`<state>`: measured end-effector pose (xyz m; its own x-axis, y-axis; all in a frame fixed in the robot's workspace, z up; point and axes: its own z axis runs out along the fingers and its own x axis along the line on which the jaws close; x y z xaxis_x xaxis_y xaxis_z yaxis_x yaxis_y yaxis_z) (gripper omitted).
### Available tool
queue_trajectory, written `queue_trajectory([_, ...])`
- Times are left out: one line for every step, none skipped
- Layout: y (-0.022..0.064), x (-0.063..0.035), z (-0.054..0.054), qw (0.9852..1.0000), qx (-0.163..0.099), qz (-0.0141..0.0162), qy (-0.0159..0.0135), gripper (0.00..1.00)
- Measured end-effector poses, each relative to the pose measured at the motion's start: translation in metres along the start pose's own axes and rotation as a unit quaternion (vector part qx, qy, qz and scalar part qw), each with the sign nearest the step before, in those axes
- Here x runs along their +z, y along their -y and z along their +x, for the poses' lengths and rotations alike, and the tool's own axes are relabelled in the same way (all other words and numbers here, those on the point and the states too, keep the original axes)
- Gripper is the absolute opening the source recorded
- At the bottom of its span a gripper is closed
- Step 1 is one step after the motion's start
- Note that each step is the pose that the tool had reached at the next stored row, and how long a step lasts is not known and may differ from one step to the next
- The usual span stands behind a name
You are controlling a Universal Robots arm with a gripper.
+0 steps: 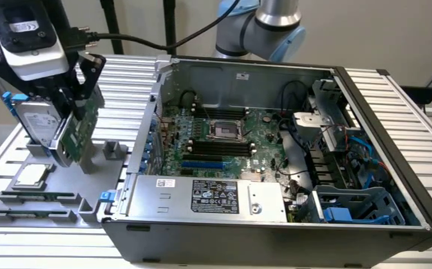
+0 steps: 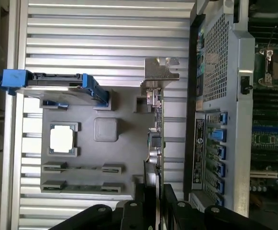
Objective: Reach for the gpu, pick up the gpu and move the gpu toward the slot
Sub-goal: 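Pick up the gpu and move the gpu toward the slot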
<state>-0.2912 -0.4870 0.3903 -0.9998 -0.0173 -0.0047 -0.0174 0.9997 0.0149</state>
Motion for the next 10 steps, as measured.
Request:
queue_trajectory([0.0002,-0.0043,-0.002,1.0,0.0,0.0,-0.0001,0.27])
queue_trajectory([0.0005,-0.0087,-0.005,1.0,0.0,-0.0002,0.0,0.27])
queue_trajectory([0.0009,-0.0135,-0.009,1.0,0.0,-0.0004,0.0,0.27])
queue_trajectory([0.0013,-0.0178,-0.013,1.0,0.0,-0.0006,0.0,0.27])
queue_trajectory([0.0019,-0.0227,-0.018,1.0,0.0,-0.0012,0.0,0.27])
queue_trajectory([0.0025,-0.0267,-0.022,1.0,0.0,-0.0018,0.0001,0.27])
queue_trajectory([0.0032,-0.0308,-0.027,1.0,0.0,-0.0025,0.0,0.27])
queue_trajectory([0.0039,-0.0347,-0.031,1.0,0.0,-0.0033,0.0,0.27])
queue_trajectory([0.0046,-0.0386,-0.036,1.0,0.0,-0.0043,0.0001,0.27])
queue_trajectory([0.0053,-0.0423,-0.04,1.0,0.0,-0.0051,0.0,0.27])
